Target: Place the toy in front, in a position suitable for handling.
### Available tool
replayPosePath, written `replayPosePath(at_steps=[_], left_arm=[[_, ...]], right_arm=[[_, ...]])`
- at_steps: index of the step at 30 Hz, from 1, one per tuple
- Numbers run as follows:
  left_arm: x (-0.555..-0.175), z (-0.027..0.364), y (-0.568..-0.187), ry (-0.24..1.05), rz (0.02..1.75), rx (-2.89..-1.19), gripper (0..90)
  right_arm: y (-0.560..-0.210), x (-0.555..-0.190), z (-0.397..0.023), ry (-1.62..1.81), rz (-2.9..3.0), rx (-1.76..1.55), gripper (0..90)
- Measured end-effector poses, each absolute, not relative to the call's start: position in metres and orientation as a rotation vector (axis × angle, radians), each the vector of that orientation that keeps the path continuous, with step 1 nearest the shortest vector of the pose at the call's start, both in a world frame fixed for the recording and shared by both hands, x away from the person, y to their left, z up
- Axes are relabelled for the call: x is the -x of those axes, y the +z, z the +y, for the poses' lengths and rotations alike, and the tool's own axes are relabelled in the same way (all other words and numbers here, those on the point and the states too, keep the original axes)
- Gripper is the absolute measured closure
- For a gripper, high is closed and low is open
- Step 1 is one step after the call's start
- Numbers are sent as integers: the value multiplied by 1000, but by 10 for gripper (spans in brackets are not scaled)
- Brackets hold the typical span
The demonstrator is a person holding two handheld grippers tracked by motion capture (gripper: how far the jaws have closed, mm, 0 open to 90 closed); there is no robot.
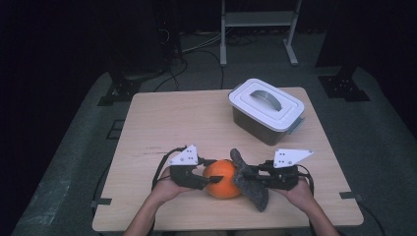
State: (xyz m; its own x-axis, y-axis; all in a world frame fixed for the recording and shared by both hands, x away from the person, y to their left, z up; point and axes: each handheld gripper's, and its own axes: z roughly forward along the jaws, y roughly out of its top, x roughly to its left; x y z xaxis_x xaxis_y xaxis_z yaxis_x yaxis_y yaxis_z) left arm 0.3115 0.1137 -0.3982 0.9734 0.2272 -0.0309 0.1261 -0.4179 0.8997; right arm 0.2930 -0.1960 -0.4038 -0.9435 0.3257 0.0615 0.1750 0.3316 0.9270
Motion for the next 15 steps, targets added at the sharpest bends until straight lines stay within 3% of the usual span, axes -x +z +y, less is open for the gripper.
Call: replayPosePath(at_steps=[5,8,9,15], left_arm=[[-310,109,-401,107,236,-2027,428],[-312,110,-401,83,248,-2013,351],[-313,110,-401,82,255,-2007,279],[-318,112,-408,53,295,-2005,230]], right_arm=[[-410,-292,-186,1616,2497,-445,747],[-413,-292,-187,1590,2511,-441,748],[-413,-292,-188,1586,2511,-439,748],[-419,-295,-198,1568,2532,-474,744]])
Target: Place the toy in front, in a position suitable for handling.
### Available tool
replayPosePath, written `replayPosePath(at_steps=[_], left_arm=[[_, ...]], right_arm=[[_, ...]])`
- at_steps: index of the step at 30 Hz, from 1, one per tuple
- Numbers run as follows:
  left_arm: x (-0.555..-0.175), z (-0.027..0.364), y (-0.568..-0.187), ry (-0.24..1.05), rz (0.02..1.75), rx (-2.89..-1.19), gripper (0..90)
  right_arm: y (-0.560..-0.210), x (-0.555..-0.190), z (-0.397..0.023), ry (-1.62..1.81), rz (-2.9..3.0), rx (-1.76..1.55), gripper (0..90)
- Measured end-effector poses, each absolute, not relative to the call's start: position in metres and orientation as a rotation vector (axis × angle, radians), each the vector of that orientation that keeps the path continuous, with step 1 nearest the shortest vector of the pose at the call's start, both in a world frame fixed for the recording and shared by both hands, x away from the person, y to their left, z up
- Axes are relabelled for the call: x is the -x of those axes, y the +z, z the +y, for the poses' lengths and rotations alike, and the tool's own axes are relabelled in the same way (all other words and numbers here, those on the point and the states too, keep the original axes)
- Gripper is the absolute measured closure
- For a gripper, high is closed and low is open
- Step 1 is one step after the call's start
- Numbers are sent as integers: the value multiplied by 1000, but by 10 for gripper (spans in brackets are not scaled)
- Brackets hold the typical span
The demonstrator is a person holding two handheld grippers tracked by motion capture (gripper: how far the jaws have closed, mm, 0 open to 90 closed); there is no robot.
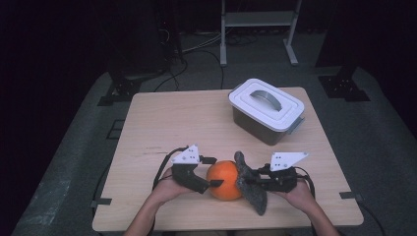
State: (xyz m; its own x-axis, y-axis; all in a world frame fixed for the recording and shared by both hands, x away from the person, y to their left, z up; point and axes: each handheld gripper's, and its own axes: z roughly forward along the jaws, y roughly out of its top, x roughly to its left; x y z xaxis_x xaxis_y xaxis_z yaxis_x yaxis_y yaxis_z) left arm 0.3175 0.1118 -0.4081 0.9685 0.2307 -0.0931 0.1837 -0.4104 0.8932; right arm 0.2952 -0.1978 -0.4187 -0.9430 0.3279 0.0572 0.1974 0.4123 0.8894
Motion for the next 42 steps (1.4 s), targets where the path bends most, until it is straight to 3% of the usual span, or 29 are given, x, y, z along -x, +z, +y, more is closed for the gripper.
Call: replayPosePath(at_steps=[3,11,22,27,30,32,34,39,42], left_arm=[[-317,112,-409,32,284,-1999,300],[-314,114,-407,-40,210,-2018,332],[-314,111,-410,31,255,-2011,381],[-312,106,-409,28,238,-2018,306],[-316,105,-412,25,276,-2050,140],[-318,105,-418,-11,285,-2052,123],[-317,103,-420,-17,276,-2055,132],[-313,103,-416,26,234,-2062,351],[-311,103,-414,44,224,-2065,405]], right_arm=[[-421,-297,-200,1553,2542,-491,741],[-422,-298,-201,1525,2541,-502,738],[-413,-297,-201,1592,2497,-508,741],[-402,-289,-192,1653,2471,-432,740],[-408,-292,-194,1659,2492,-442,740],[-409,-293,-197,1656,2494,-451,738],[-411,-294,-201,1646,2500,-463,736],[-414,-297,-208,1659,2511,-491,730],[-414,-297,-206,1664,2514,-492,726]])
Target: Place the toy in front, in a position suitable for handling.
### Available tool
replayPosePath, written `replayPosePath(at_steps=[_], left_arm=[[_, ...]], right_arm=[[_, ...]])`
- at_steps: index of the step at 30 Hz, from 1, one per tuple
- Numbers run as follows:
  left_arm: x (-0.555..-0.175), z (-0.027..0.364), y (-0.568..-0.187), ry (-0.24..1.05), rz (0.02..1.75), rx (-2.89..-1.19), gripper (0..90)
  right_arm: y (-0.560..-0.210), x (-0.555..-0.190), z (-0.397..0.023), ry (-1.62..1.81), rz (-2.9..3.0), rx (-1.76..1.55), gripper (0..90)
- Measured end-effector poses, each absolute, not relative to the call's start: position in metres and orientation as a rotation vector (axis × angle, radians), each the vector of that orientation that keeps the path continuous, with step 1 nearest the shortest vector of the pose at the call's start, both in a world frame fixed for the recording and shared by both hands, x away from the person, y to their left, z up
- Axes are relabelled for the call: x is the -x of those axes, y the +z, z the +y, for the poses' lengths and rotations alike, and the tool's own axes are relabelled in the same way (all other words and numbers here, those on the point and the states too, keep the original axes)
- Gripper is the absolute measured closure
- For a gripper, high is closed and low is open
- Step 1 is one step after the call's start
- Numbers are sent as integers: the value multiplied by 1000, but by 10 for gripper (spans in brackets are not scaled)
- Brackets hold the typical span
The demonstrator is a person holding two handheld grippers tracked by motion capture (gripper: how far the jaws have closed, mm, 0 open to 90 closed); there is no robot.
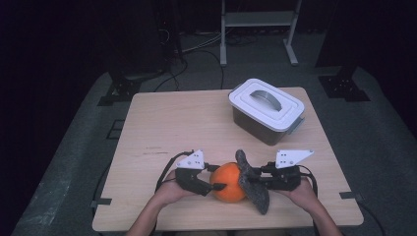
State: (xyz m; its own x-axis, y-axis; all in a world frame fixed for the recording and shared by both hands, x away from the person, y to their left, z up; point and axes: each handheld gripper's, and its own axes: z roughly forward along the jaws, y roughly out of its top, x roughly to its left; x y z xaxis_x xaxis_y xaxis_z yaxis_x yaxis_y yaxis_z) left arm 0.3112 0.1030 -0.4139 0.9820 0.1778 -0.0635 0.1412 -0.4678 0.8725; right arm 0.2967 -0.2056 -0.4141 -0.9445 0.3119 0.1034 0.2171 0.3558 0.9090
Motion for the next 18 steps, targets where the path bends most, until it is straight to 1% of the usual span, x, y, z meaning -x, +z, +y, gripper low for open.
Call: replayPosePath(at_steps=[6,11,15,18], left_arm=[[-310,108,-404,85,218,-2054,459],[-312,110,-404,98,228,-2064,464],[-312,114,-400,114,244,-2044,464],[-310,112,-399,127,246,-2047,464]], right_arm=[[-402,-290,-198,1718,2440,-468,729],[-401,-290,-193,1707,2438,-452,731],[-407,-294,-195,1645,2471,-485,737],[-406,-295,-196,1663,2461,-499,739]])
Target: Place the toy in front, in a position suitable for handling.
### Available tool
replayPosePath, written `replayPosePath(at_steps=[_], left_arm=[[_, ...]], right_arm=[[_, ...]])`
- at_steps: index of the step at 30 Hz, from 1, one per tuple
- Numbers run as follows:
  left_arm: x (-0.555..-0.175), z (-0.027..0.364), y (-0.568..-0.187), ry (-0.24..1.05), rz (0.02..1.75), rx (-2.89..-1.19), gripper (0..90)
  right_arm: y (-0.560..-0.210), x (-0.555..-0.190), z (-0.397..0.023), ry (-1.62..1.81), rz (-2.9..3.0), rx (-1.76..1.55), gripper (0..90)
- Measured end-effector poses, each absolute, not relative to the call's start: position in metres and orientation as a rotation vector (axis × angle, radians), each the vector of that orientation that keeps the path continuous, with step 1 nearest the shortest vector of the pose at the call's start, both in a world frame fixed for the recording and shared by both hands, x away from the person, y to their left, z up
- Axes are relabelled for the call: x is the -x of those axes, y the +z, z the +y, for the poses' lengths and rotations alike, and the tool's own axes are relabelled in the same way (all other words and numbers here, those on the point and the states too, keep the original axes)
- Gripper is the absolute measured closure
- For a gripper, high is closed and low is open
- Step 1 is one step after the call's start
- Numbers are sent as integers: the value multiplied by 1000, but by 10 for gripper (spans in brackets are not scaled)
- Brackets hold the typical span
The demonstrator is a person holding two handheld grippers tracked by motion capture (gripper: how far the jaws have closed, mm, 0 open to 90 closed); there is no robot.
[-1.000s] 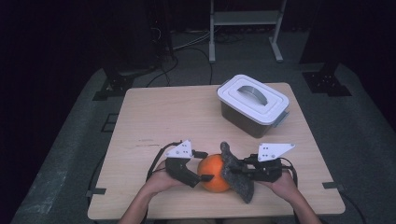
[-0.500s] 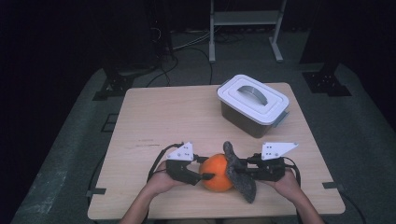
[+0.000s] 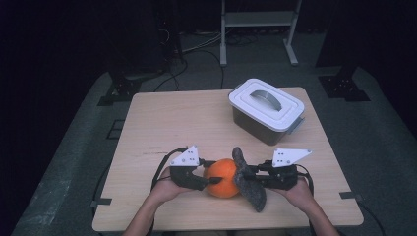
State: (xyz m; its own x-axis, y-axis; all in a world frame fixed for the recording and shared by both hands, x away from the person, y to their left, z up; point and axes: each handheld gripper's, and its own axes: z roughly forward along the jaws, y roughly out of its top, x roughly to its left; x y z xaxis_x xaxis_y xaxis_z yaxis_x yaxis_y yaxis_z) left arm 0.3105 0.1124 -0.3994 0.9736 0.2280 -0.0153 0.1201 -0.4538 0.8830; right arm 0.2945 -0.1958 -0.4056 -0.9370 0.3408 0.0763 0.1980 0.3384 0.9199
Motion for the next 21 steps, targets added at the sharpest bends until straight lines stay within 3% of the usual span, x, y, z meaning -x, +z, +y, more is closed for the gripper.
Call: replayPosePath(at_steps=[6,10,12,14,15,18,21], left_arm=[[-306,102,-401,128,215,-2073,438],[-310,103,-403,91,245,-2055,288],[-311,103,-404,87,256,-2058,254],[-311,103,-404,80,253,-2056,275],[-309,103,-404,98,240,-2058,347],[-307,102,-401,120,245,-2040,440],[-304,99,-399,145,253,-2040,459]], right_arm=[[-398,-290,-191,1703,2436,-450,740],[-404,-293,-196,1660,2463,-455,740],[-406,-293,-198,1659,2470,-469,739],[-405,-293,-199,1639,2475,-468,740],[-404,-292,-198,1642,2471,-468,740],[-397,-289,-195,1692,2433,-457,740],[-391,-286,-189,1676,2419,-423,741]])
